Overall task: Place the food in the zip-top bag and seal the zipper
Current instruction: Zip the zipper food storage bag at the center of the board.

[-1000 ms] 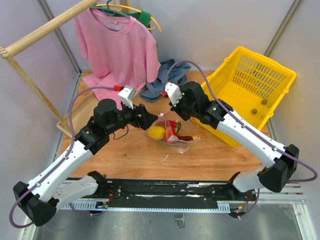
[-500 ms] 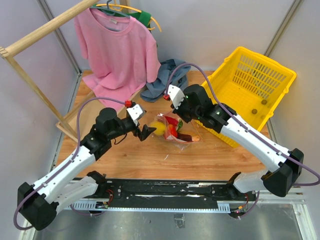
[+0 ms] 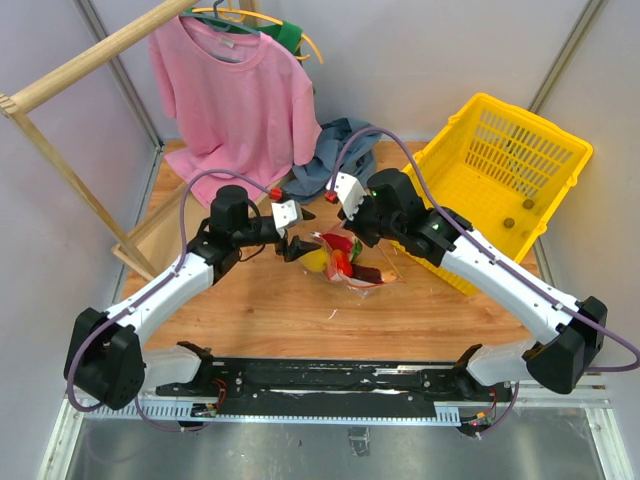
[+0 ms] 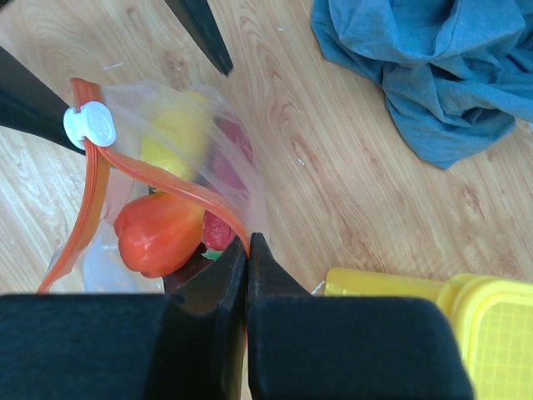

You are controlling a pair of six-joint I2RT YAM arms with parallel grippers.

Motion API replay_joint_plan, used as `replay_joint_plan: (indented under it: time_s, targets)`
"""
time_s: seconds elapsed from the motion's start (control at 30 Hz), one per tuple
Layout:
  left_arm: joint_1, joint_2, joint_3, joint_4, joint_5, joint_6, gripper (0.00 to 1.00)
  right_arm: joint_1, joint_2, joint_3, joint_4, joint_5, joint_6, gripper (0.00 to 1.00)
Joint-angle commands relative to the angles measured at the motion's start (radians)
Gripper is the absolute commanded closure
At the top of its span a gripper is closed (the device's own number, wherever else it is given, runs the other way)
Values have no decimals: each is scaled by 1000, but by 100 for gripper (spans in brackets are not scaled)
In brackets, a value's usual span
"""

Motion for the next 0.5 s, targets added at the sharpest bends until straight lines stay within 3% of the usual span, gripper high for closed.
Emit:
replay_joint_plan:
  time_s: [0.0, 0.07, 0.27, 0.37, 0.47]
  targets:
    - [3, 39, 18, 68, 133, 23, 32, 5, -29, -16, 52, -73, -14, 99]
    - [5, 49, 18, 70, 167, 24, 41, 4, -27, -18, 52, -76, -17, 99]
    - [5, 32, 54, -48, 221, 107, 98, 4, -47, -42, 77, -61, -28, 99]
    - [5, 8, 64, -100, 207, 103, 100, 5, -60, -47, 80, -79, -27, 95]
    - [5, -34, 59, -109, 186, 67, 100, 5, -90, -51, 76, -140, -39, 76]
